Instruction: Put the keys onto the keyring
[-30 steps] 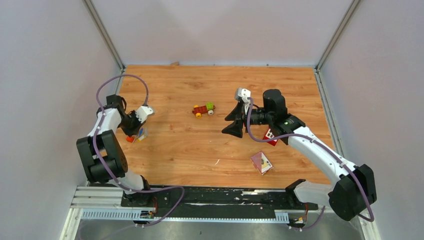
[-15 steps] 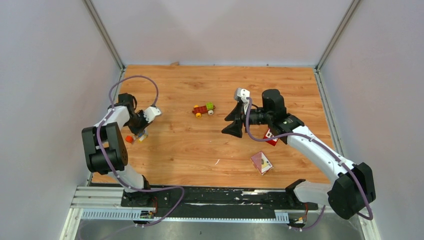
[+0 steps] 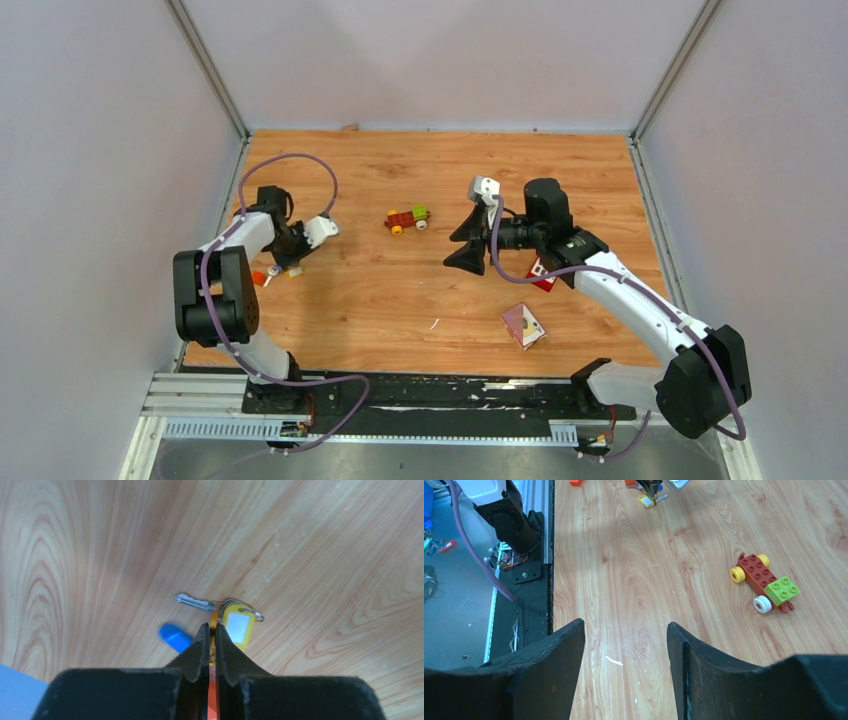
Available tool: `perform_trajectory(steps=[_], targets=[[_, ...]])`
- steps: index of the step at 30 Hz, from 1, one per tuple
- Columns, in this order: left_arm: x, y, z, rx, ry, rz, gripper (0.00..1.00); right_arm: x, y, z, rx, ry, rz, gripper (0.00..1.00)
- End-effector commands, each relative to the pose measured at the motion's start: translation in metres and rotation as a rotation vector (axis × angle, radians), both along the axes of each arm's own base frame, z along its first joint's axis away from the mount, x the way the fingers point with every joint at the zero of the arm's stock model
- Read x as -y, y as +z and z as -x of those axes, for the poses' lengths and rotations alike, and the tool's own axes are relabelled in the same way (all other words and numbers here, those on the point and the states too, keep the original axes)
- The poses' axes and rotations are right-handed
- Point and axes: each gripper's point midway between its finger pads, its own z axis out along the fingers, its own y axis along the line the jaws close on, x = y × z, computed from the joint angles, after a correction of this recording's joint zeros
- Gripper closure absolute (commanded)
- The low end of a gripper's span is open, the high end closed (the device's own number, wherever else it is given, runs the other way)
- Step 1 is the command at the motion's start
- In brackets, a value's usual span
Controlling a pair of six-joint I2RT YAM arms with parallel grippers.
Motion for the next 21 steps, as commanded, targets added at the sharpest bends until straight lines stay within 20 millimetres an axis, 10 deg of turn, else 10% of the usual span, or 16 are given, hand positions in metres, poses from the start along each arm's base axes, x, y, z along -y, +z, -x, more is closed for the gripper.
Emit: perform_trajectory(steps=[1, 6, 21], targets=[[0.031, -0.025, 0.048, -0.174, -0.012, 0.099, 1.00, 0.000, 0.012, -0.005, 0.045, -0.004, -0.014, 0.39], [0.049, -0.022, 0.060, -0.190, -0.047, 0.120, 1.00, 0.001, 0.013, -0.006, 0.049, -0.006, -0.016, 0.39], [0.187, 0.001, 0.059, -0.160, -0.336, 0.158, 1.00, 0.035, 0.036, -0.021, 0.103, -0.112, -0.021, 0.39]])
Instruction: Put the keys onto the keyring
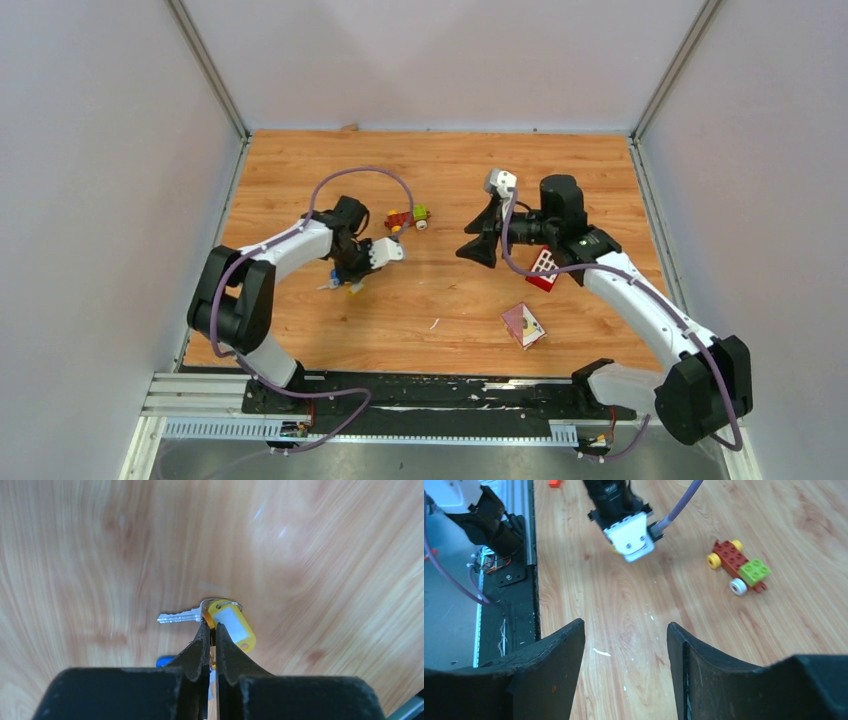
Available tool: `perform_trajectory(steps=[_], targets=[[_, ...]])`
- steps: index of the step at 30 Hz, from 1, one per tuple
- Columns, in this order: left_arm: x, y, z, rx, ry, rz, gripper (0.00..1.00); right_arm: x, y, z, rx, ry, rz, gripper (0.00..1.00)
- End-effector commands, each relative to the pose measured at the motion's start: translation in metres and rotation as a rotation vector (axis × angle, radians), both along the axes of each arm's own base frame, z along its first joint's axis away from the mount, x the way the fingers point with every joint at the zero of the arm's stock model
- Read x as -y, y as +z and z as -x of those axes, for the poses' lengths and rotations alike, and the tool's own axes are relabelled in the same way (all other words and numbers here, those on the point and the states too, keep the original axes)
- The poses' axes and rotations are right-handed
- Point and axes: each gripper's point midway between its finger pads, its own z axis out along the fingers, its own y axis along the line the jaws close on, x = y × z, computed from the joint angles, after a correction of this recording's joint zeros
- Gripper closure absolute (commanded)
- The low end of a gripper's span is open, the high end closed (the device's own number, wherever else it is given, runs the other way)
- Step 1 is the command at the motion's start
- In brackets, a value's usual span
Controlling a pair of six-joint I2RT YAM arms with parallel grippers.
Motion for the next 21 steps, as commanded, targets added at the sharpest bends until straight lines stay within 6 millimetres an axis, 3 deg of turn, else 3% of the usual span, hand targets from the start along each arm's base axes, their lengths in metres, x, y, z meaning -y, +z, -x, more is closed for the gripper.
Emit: perform_trajectory(steps=[1, 4, 8, 11, 16, 21], targets=[[0.062, 0.004, 0.020, -0.084, -0.078, 0.068, 1.00, 0.024, 0.040, -0.009, 0.122, -0.069, -0.023, 0.39], [0.102, 0.018, 0.031, -0.093, -0.156, 0.105, 1.00, 0.042, 0.048, -0.010, 0.154, -0.120, -0.009, 0.39], [0.135, 0.058, 0.025, -0.051, -0.164, 0.232, 1.00, 0.056, 0.053, -0.009, 0.167, -0.161, 0.001, 0.39], [0.142, 0.088, 0.015, 0.048, -0.169, 0.294, 1.00, 0.059, 0.054, -0.010, 0.172, -0.174, -0.004, 0.39], [0.138, 0.132, 0.007, 0.173, -0.142, 0.403, 1.00, 0.058, 0.062, -0.012, 0.164, -0.174, -0.031, 0.39], [0.136, 0.190, 0.010, 0.224, -0.093, 0.687, 1.00, 0.044, 0.072, -0.002, 0.152, -0.069, -0.098, 0.39]])
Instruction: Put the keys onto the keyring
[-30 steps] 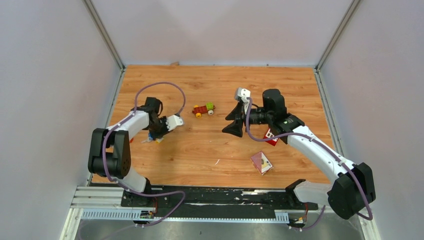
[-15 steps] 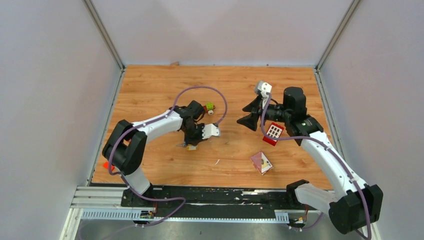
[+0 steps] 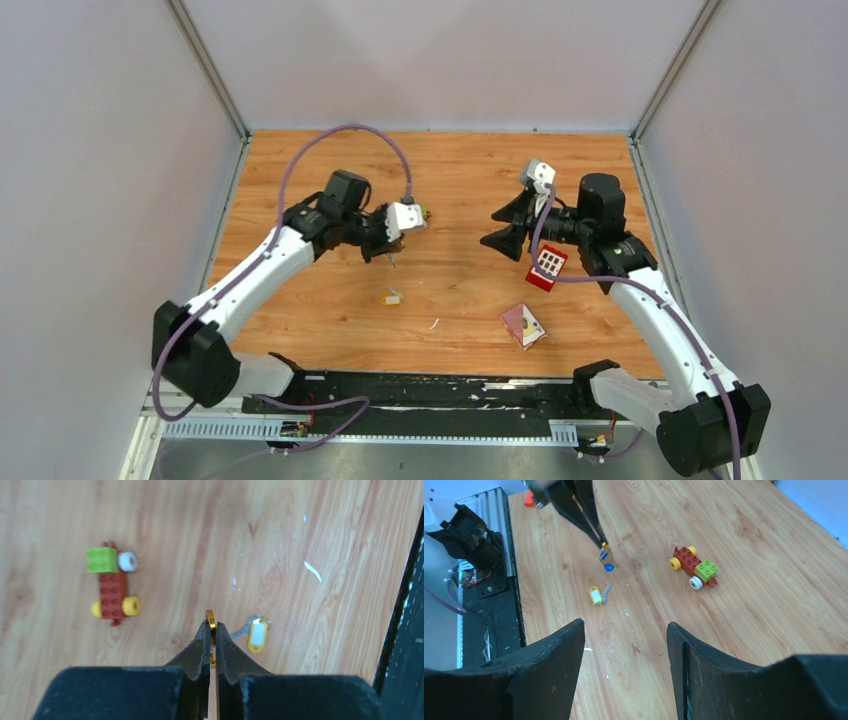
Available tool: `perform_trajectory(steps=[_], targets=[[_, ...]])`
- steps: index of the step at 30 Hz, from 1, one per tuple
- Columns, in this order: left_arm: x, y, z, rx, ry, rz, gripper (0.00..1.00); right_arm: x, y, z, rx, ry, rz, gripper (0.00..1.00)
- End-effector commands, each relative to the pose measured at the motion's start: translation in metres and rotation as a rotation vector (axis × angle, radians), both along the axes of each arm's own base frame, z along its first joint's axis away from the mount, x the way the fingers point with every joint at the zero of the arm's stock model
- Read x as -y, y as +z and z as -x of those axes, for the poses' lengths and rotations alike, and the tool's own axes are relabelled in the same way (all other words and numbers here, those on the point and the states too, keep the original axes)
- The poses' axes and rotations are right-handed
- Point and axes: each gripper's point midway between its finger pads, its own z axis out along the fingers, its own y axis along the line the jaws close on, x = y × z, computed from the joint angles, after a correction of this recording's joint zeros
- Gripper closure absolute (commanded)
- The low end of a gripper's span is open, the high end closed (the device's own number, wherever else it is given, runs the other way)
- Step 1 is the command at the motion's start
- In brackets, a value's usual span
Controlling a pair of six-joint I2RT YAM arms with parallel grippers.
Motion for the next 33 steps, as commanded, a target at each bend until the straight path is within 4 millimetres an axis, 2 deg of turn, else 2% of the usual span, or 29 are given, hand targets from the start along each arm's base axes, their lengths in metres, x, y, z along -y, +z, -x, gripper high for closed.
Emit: perform_trajectory(steps=[1, 5, 8, 12, 22, 30, 33], targets=[[0.007, 0.063, 0.006, 0.035, 0.012, 0.313, 1.00, -0.018, 0.031, 0.008, 0.054, 0.126, -0.084, 0.39], [0.014, 0.095, 0.031, 0.081, -0.053, 0.520, 1.00, -0.046, 0.025, 0.021, 0.064, 0.242, -0.056, 0.39], [0.023, 0.103, 0.050, 0.026, -0.120, 0.623, 1.00, -0.065, 0.017, 0.027, 0.072, 0.322, -0.030, 0.39], [0.031, 0.108, 0.060, -0.019, -0.186, 0.704, 1.00, -0.085, 0.008, 0.038, 0.091, 0.417, 0.000, 0.39], [0.035, 0.100, 0.077, -0.048, -0.264, 0.758, 1.00, -0.115, -0.016, 0.055, 0.090, 0.524, 0.050, 0.40], [0.040, 0.091, 0.085, -0.058, -0.295, 0.751, 1.00, -0.122, -0.015, 0.063, 0.090, 0.549, 0.052, 0.48], [0.041, 0.090, 0.086, -0.060, -0.298, 0.749, 1.00, -0.125, -0.016, 0.065, 0.089, 0.550, 0.055, 0.55]])
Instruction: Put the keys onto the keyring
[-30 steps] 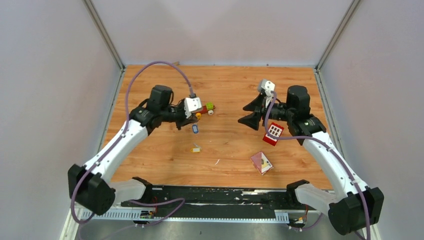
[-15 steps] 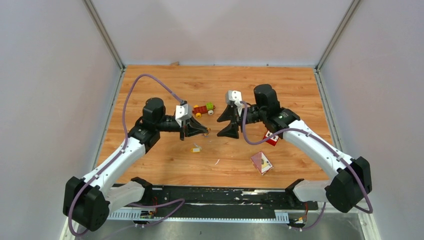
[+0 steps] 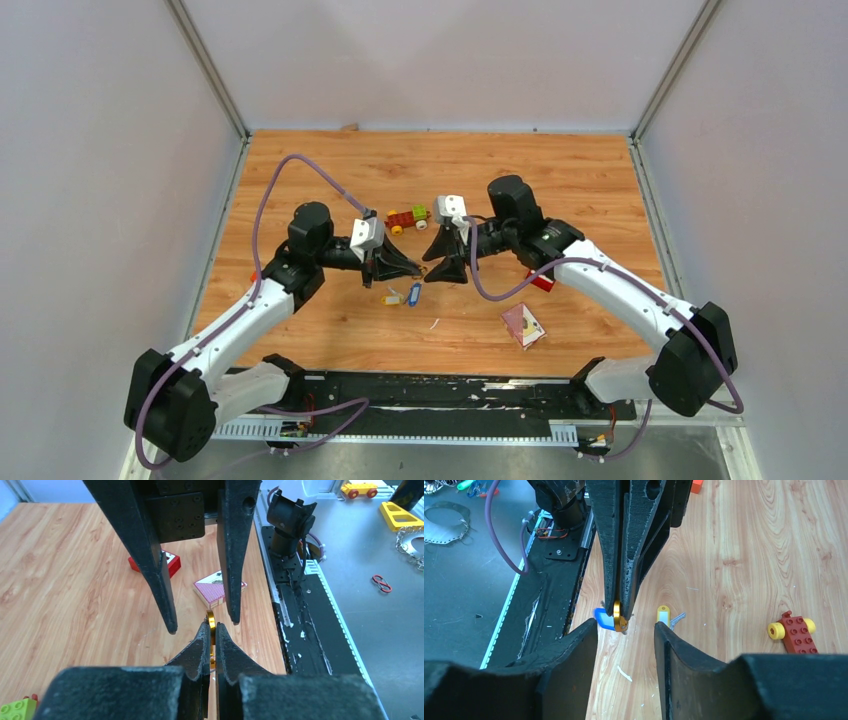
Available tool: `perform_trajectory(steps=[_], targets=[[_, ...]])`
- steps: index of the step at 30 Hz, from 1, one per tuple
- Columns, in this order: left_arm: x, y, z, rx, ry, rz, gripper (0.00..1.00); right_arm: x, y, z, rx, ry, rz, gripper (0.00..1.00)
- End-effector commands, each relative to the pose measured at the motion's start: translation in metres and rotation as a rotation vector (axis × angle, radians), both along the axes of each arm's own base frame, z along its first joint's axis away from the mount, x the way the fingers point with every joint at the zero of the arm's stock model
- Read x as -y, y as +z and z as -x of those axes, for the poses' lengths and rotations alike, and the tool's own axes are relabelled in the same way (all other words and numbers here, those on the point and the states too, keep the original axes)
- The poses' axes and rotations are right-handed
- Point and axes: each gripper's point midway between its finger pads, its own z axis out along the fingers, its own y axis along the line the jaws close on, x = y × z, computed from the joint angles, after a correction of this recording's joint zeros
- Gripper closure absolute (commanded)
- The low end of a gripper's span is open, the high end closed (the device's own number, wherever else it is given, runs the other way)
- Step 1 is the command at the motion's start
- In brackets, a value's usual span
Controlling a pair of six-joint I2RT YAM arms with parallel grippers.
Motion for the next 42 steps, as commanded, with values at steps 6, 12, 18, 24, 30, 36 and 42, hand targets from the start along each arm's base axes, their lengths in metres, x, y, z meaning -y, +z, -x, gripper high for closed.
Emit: perform_trajectory(steps=[6, 12, 18, 24, 30, 36, 42], targets=[[0.002, 0.005, 0.002, 0.036, -0.019, 0.021, 1.00, -0.005, 0.016, 0.001, 0.062, 0.017, -0.031, 0.73], [0.002, 0.000, -0.001, 0.035, -0.006, 0.007, 1.00, -0.005, 0.019, 0.004, 0.064, 0.023, -0.037, 0.88], [0.000, -0.007, -0.013, 0.066, 0.057, -0.022, 1.00, -0.002, 0.021, 0.007, 0.073, 0.021, -0.043, 1.00], [-0.002, -0.009, -0.030, 0.100, 0.146, -0.045, 1.00, -0.002, 0.022, 0.007, 0.058, 0.010, -0.046, 1.00], [-0.002, -0.008, -0.038, 0.108, 0.184, -0.054, 0.99, -0.006, 0.018, 0.006, 0.039, 0.002, -0.037, 1.00], [-0.002, -0.009, -0.034, 0.104, 0.172, -0.055, 1.00, -0.007, 0.015, 0.002, 0.039, -0.015, -0.025, 1.00], [-0.004, -0.009, -0.029, 0.104, 0.159, -0.067, 1.00, -0.004, 0.012, -0.006, 0.067, -0.060, -0.001, 0.88]])
